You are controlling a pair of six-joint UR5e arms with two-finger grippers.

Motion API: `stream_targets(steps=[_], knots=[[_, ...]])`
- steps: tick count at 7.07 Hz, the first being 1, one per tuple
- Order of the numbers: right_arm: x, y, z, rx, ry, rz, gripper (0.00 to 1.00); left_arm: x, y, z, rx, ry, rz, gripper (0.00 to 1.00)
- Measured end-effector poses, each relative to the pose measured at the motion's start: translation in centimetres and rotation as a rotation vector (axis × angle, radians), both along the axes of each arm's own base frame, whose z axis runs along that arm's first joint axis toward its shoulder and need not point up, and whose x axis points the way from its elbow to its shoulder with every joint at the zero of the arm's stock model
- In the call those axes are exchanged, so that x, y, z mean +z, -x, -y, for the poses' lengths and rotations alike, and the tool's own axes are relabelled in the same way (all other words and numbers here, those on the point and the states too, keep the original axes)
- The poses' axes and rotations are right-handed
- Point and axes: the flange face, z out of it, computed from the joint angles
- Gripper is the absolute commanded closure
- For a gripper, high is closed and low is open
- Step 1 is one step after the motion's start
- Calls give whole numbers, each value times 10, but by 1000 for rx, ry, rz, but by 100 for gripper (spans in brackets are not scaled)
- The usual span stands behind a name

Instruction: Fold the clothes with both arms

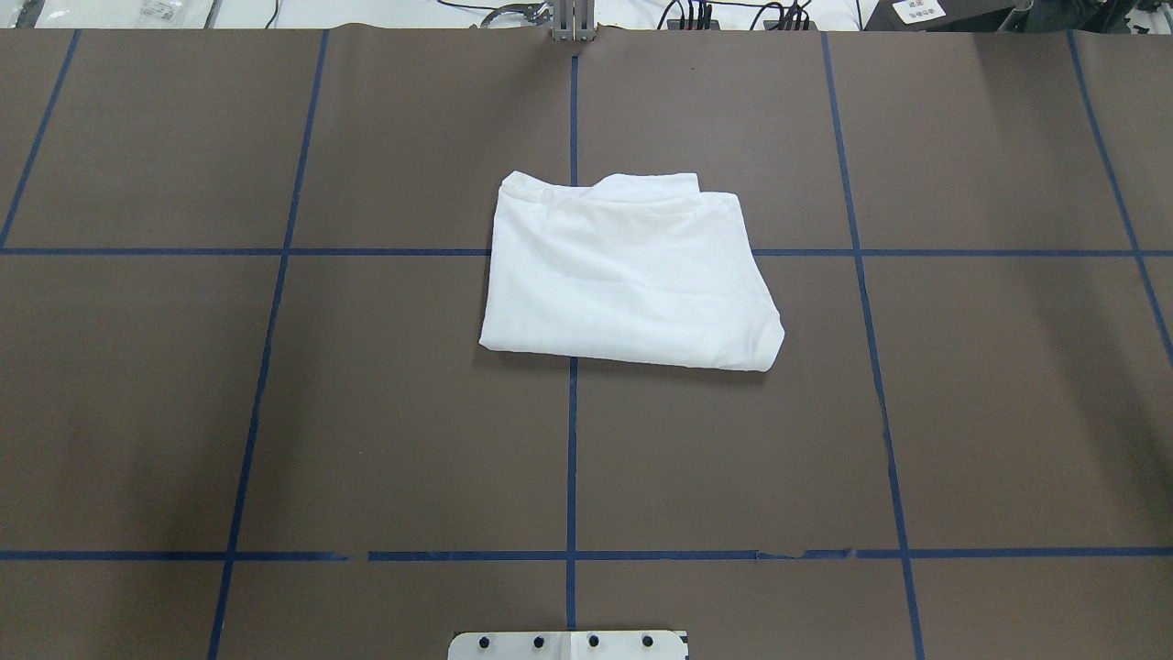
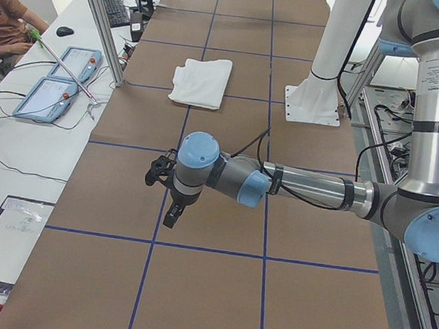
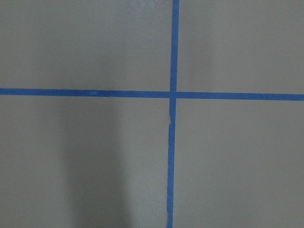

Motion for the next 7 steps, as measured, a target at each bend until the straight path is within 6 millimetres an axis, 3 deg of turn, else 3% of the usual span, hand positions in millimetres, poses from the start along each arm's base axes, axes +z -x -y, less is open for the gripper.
stream_targets(steps=[7], knots=[[0,0,-9,93,-48,23,0,-2,-1,2,4,-18,-11,1]])
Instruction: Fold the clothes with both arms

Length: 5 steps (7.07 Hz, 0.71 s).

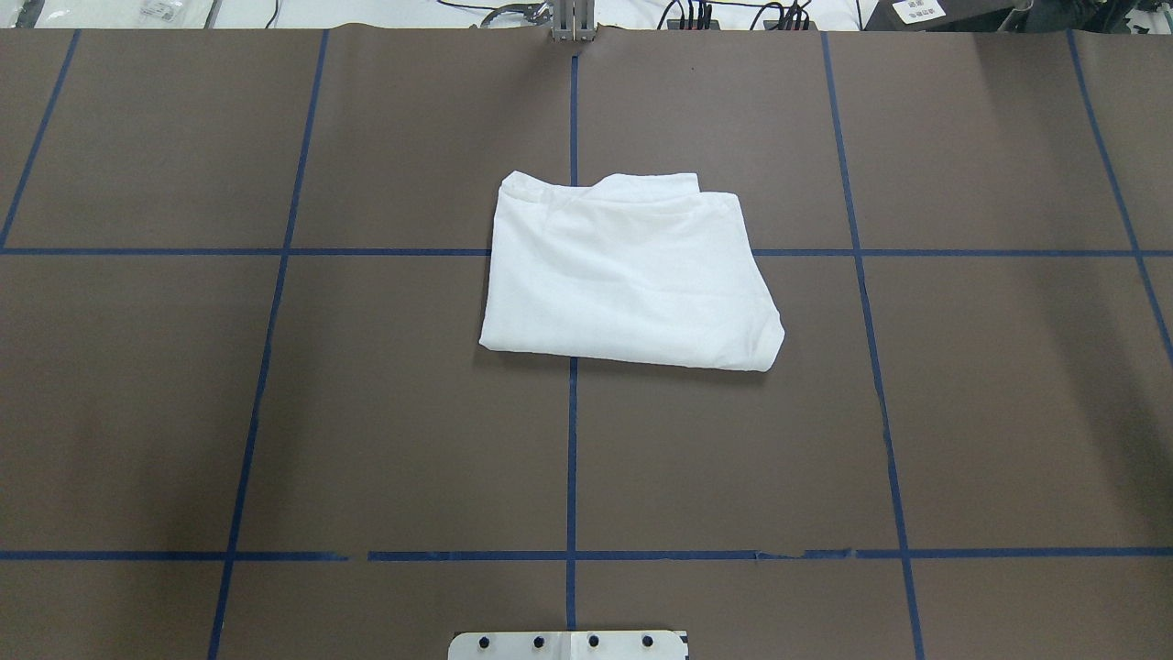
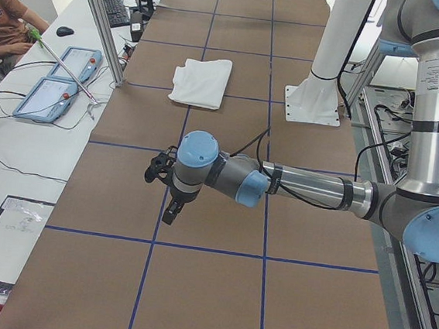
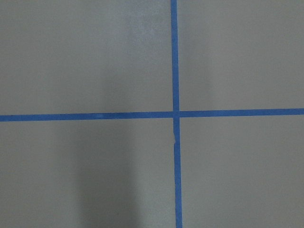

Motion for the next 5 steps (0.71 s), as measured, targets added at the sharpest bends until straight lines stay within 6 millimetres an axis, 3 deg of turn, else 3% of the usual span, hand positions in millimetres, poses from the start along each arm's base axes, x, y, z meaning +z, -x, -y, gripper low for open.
stream_targets(steps=[3,5], knots=[[0,0,0,0,-1,1,0,23,2,-11,-3,45,9,1],[3,0,0,1,7,-2,0,29,1,-7,-3,58,11,1]])
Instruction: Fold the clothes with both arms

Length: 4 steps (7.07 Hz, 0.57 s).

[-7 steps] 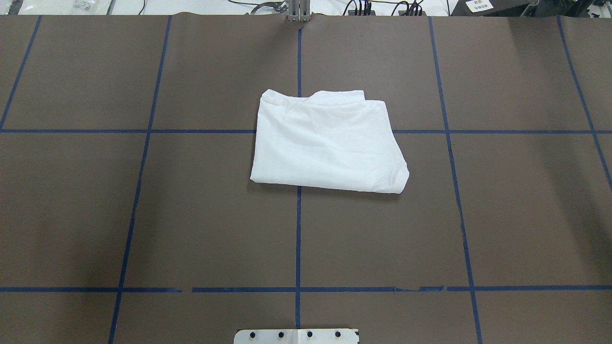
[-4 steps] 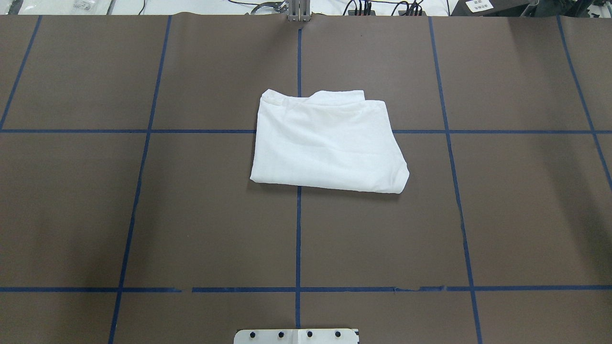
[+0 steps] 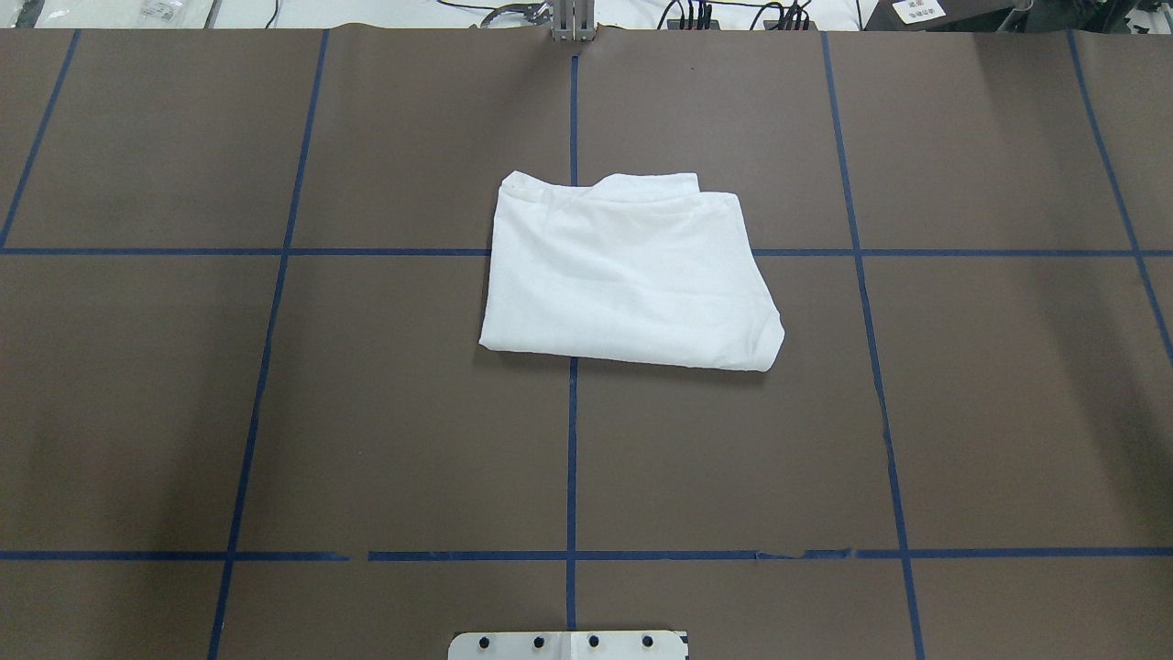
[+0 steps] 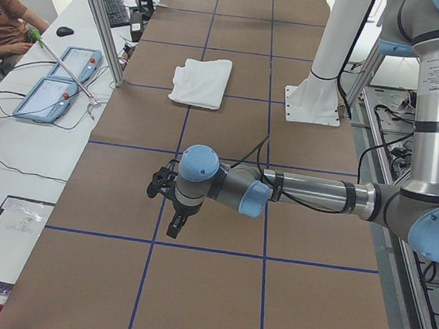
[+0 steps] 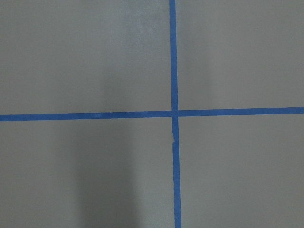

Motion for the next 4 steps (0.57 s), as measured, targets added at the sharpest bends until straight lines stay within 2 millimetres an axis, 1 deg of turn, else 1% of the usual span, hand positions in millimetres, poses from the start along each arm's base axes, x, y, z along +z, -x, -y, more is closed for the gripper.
stream_targets(steps=[4], knots=[[7,0,-1,2,13,-6,0,4,0,1,-1,9,0,0]])
